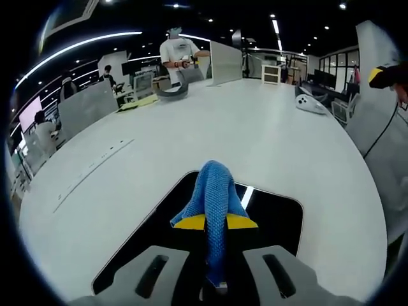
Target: Wipe the mirror surface with the cleaning cloth until all visible marks leave the cleaned area.
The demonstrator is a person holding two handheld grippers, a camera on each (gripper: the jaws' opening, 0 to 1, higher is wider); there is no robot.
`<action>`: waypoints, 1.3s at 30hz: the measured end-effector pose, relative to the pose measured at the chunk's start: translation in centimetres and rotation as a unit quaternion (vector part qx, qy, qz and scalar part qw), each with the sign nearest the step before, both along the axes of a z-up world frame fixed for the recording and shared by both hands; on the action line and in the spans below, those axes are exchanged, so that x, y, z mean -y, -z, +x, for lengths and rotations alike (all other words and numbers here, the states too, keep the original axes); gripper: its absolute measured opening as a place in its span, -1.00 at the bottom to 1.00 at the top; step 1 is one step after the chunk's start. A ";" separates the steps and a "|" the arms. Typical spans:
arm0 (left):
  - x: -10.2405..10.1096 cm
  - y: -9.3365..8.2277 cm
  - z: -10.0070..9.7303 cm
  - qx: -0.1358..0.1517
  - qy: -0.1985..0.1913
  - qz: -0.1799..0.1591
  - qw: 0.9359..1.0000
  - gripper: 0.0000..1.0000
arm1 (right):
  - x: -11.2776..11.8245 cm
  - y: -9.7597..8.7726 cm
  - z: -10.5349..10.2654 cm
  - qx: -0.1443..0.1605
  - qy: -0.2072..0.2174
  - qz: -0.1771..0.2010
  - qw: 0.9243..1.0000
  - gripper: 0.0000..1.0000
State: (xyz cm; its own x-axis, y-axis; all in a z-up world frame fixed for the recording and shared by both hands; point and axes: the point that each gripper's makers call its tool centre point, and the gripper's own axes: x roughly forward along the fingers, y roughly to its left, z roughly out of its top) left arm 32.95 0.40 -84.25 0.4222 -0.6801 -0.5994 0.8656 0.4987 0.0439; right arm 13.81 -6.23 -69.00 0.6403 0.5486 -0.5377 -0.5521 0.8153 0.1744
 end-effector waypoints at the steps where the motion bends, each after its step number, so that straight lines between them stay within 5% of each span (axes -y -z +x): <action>1: -0.2 0.0 0.0 0.000 0.000 0.001 1.000 -0.87 | -0.1 0.0 0.0 0.000 0.000 0.001 1.000 0.89; 39: -6.0 0.0 -1.1 0.007 -0.016 -0.003 1.000 -0.87 | -2.2 0.5 -0.8 -0.001 0.013 -0.008 1.000 0.89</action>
